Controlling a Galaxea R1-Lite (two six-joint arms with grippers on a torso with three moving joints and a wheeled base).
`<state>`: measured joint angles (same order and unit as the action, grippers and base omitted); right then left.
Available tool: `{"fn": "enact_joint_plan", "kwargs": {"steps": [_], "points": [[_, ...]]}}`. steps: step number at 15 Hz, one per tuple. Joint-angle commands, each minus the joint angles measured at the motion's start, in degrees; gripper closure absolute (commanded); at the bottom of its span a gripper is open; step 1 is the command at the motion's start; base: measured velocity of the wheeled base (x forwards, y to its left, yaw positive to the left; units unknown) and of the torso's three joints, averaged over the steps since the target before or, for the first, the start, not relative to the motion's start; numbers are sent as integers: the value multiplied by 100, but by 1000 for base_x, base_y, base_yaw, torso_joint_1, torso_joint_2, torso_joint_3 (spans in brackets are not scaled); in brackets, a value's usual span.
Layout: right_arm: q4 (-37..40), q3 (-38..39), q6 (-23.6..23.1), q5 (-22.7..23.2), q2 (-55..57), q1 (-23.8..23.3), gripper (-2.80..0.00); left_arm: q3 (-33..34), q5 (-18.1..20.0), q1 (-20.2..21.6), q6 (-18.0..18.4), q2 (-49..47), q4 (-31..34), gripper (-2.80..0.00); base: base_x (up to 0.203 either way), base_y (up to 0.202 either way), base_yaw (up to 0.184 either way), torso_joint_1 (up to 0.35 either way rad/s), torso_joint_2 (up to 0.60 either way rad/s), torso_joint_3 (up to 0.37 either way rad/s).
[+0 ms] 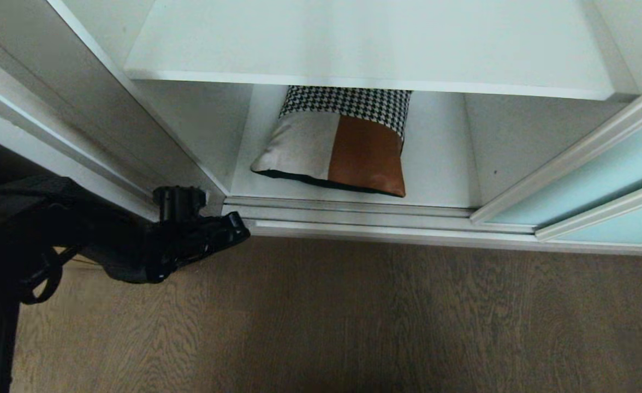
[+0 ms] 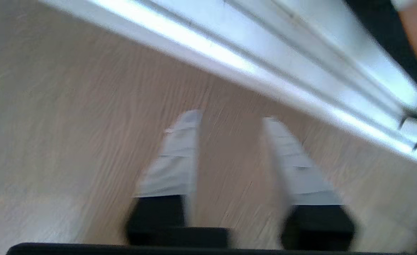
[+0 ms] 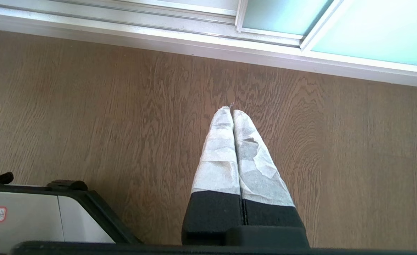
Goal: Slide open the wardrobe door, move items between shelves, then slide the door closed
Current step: Place the pillow on the higher shelf
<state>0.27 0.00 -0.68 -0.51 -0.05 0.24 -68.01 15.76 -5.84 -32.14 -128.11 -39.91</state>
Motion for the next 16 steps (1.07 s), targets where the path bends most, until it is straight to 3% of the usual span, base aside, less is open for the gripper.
{"fn": "enact_joint_plan", "kwargs": {"steps": [1,4,8,16], "points": [[8,0,-3,-2,-13,2,0,-799,3,-25,-280,-629,52,-280,0,0,0,0,0,0],[0,0,-3,-2,-13,2,0,-1610,-25,-31,-420,-1077,155,-280,0,0,0,0,0,0],[0,0,-3,-2,-13,2,0,-2557,-27,-22,-1045,-1467,169,-280,0,0,0,0,0,0],[0,0,-3,-2,-13,2,0,-4293,144,33,-1415,-1942,116,-280,0,0,0,0,0,0]]}}
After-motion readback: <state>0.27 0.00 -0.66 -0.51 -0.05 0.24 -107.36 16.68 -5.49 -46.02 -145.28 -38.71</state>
